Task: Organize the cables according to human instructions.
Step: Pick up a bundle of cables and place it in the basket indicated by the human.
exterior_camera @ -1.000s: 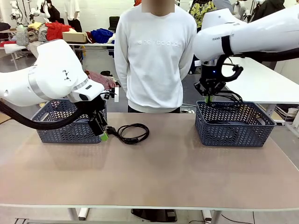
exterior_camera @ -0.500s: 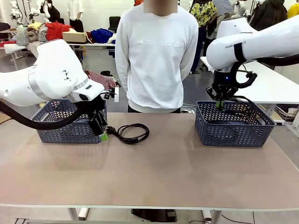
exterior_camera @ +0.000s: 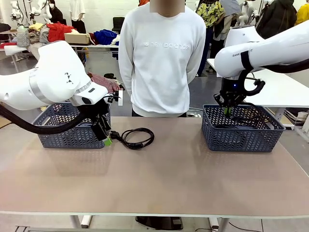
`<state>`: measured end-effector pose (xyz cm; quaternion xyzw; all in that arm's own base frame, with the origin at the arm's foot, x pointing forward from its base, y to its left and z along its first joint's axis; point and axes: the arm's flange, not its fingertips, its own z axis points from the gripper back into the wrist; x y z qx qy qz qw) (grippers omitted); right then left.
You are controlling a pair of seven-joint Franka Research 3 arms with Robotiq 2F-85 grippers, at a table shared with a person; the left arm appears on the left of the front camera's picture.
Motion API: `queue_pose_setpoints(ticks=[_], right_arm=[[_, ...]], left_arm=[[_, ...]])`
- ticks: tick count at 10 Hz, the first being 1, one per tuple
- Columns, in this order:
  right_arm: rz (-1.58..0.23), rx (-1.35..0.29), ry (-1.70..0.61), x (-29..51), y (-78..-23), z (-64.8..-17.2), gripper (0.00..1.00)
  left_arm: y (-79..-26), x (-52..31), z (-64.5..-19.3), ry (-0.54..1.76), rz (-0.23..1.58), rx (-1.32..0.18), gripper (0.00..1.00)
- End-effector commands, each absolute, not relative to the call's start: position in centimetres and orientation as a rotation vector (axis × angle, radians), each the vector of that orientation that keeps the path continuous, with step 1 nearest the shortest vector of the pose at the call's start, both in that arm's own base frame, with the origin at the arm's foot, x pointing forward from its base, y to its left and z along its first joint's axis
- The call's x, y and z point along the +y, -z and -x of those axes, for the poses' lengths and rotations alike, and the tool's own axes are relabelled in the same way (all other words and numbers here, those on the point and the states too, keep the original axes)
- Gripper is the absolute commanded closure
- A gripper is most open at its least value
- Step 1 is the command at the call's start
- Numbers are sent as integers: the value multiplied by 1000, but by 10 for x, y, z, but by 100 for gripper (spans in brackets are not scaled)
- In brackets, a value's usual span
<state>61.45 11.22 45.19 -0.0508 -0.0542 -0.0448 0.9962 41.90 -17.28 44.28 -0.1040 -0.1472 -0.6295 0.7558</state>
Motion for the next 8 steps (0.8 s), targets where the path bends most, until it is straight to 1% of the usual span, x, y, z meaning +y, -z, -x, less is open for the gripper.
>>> queue_pose_setpoints(ticks=[1,4,6,7,8], right_arm=[[95,-138,86,112,-450,-625,100],[87,-129,54,117,-446,-629,100],[71,-126,44,121,-448,-628,73],[65,-126,48,120,-448,-628,66],[64,-133,53,120,-449,-627,53]], left_arm=[[-443,-172,-418,1364,228,-321,0],[-443,-172,-418,1364,228,-321,0],[-443,-172,-418,1364,228,-321,0],[-443,-172,-418,1364,228,-321,0],[-443,-172,-418,1364,228,-321,0]])
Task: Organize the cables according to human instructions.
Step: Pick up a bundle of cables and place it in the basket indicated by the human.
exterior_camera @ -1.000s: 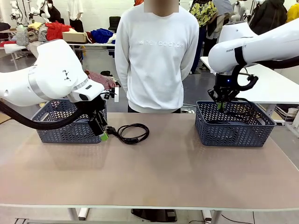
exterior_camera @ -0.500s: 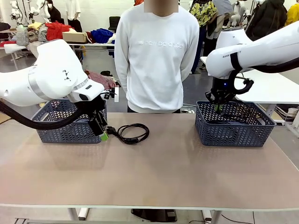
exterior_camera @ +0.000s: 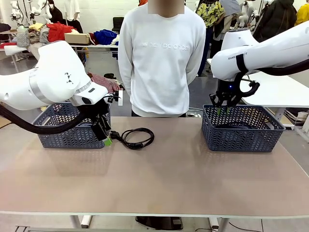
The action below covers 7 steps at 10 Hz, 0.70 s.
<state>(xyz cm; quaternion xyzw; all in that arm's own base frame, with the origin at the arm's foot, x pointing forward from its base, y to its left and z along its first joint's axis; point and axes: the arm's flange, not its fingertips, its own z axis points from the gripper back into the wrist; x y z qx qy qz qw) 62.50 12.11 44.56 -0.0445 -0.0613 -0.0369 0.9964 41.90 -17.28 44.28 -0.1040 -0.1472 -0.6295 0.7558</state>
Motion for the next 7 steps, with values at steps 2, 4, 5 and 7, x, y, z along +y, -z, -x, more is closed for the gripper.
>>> queue_pose_setpoints(ticks=[2,4,5,7], right_arm=[[60,-131,48,121,-448,-626,33],[59,-122,44,122,-449,-625,29],[59,-117,43,123,-450,-624,6],[55,-100,43,124,-448,-624,0]], left_arm=[[-443,-172,-418,1364,228,-321,0],[-443,-172,-418,1364,228,-321,0],[-443,-172,-418,1364,228,-321,0],[-443,-172,-418,1364,228,-321,0]])
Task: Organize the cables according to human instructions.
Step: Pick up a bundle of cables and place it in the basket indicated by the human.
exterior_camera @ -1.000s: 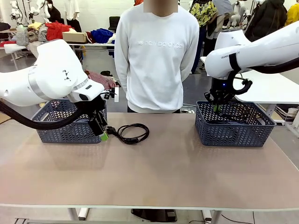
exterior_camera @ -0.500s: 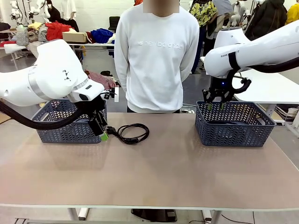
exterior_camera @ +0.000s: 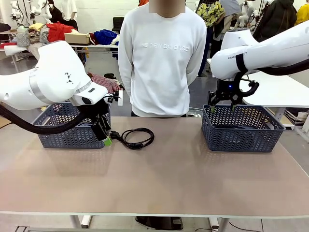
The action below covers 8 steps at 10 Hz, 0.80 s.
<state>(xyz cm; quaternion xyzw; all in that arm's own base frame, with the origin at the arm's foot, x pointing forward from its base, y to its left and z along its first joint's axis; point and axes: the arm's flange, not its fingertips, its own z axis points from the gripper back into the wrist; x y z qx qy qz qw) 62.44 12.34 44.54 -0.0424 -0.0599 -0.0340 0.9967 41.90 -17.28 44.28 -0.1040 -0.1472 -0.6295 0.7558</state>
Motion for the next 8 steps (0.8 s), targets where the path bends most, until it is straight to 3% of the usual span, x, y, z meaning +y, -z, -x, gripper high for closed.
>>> queue_pose_setpoints(ticks=[1,5,8], right_arm=[[61,-110,67,123,-447,-623,0],[83,-118,71,122,-445,-624,0],[-31,-173,-18,139,-452,-594,0]], left_arm=[[-443,-172,-418,1364,228,-321,0],[-443,-172,-418,1364,228,-321,0],[-443,-172,-418,1364,228,-321,0]])
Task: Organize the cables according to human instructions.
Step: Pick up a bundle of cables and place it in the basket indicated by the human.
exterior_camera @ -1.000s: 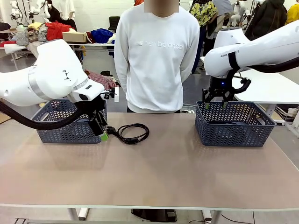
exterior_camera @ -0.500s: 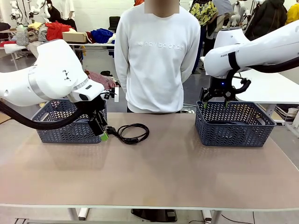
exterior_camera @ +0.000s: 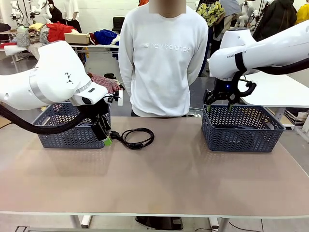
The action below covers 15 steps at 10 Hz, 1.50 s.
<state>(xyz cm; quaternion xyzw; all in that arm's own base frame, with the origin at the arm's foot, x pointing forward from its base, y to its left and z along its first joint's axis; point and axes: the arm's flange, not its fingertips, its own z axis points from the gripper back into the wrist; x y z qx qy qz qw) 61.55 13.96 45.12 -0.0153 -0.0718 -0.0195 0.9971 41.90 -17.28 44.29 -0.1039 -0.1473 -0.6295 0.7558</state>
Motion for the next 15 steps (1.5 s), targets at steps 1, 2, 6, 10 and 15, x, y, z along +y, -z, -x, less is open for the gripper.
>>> queue_pose_setpoints(ticks=[1,2,6,10,15], right_arm=[[-54,-182,-61,144,-455,-581,0],[-76,-178,-83,147,-455,-571,0],[-115,-262,-227,175,-462,-515,0],[-167,-271,-389,196,-451,-472,0],[-226,-269,-559,207,-429,-441,0]], left_arm=[[-443,-172,-418,1364,228,-321,0],[-443,-172,-418,1364,228,-321,0],[-443,-172,-418,1364,228,-321,0],[-443,-172,-418,1364,228,-321,0],[-443,-172,-418,1364,228,-321,0]])
